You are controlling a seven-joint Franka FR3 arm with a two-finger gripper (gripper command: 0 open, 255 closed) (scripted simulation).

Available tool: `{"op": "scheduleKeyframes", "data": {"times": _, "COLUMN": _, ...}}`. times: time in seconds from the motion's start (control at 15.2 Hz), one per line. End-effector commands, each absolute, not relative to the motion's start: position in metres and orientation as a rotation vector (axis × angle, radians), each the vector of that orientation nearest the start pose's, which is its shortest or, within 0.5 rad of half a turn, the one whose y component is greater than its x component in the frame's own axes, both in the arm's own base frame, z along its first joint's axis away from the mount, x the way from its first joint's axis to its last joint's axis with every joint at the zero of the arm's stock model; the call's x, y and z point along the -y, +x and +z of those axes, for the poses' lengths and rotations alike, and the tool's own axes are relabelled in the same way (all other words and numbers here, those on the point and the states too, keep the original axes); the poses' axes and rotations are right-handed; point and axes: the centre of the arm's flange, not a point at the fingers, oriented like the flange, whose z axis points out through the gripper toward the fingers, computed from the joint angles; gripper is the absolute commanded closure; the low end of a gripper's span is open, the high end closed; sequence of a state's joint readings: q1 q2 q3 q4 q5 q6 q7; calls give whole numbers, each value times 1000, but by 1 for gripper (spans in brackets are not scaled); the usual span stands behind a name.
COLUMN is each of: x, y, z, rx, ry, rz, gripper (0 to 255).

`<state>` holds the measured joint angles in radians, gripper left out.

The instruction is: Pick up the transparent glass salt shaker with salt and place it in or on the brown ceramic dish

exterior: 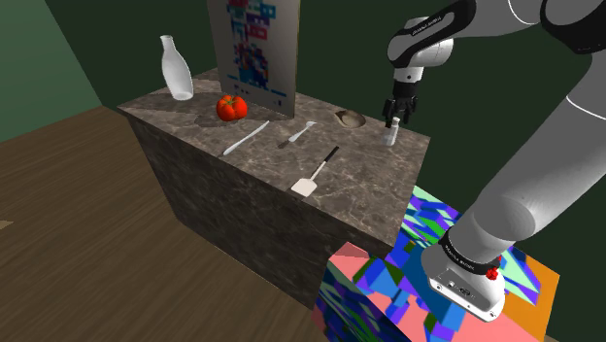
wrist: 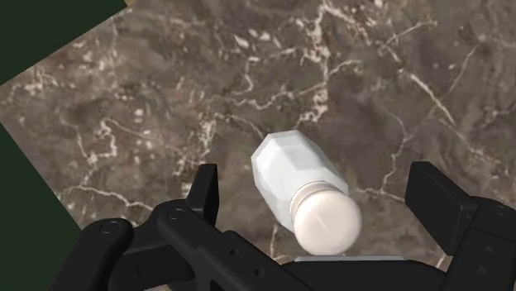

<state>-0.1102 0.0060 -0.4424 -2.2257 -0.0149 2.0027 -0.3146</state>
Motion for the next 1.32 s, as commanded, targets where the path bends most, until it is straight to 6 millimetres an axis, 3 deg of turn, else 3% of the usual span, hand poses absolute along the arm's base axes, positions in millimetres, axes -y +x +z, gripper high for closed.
{"op": "scheduleKeyframes", "data": {"times": 0.0, "x": 263, "y": 425, "z": 354, "rx": -350, "ry": -3022, "rz": 326, "gripper": 0}}
{"op": "scheduleKeyframes", "data": {"times": 0.13, "x": 263, "y": 425, "z": 354, "rx": -350, "ry": -3022, "rz": 326, "gripper": 0}}
{"op": "scheduleKeyframes", "data": {"times": 0.2, "x": 263, "y": 425, "z": 354, "rx": -350, "ry": -3022, "rz": 326, "gripper": 255}}
{"op": "scheduleKeyframes", "data": {"times": 0.79, "x": 263, "y": 425, "z": 354, "rx": -350, "ry": -3022, "rz": 326, "gripper": 255}}
{"op": "scheduleKeyframes", "data": {"times": 1.25, "x": 263, "y": 425, "z": 391, "rx": -350, "ry": -3022, "rz": 326, "gripper": 255}}
